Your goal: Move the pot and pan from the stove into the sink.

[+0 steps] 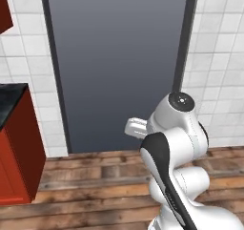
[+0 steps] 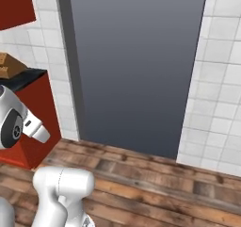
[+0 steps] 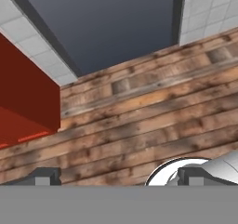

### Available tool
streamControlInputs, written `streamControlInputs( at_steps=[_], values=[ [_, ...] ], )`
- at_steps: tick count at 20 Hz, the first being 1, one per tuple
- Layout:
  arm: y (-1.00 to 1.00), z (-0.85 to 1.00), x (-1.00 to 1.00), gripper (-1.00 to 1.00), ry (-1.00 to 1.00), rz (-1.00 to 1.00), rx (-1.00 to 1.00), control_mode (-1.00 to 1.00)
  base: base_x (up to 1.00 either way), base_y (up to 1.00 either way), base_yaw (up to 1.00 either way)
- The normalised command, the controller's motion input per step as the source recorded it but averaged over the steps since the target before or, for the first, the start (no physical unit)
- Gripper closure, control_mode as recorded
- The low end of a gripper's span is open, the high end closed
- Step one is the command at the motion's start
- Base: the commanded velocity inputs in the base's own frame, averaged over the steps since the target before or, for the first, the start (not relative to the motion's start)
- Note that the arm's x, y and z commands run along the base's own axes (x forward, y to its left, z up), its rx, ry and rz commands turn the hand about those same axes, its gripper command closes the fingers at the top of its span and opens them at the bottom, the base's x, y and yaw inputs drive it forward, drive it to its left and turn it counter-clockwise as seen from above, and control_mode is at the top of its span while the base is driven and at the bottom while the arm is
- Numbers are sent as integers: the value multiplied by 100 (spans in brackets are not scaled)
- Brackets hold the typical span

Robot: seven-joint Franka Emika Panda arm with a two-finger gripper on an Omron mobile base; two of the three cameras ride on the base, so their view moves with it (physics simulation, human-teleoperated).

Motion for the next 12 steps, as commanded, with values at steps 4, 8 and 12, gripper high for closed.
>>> streamControlInputs(
  at_steps=[4, 8, 12],
  values=[
    [0, 0, 0, -100, 0, 0, 0, 100, 11, 66, 0],
    [0, 0, 0, -100, 0, 0, 0, 100, 14, 82, 0],
    [0, 0, 0, -100, 0, 0, 0, 100, 18, 87, 0]
  ],
)
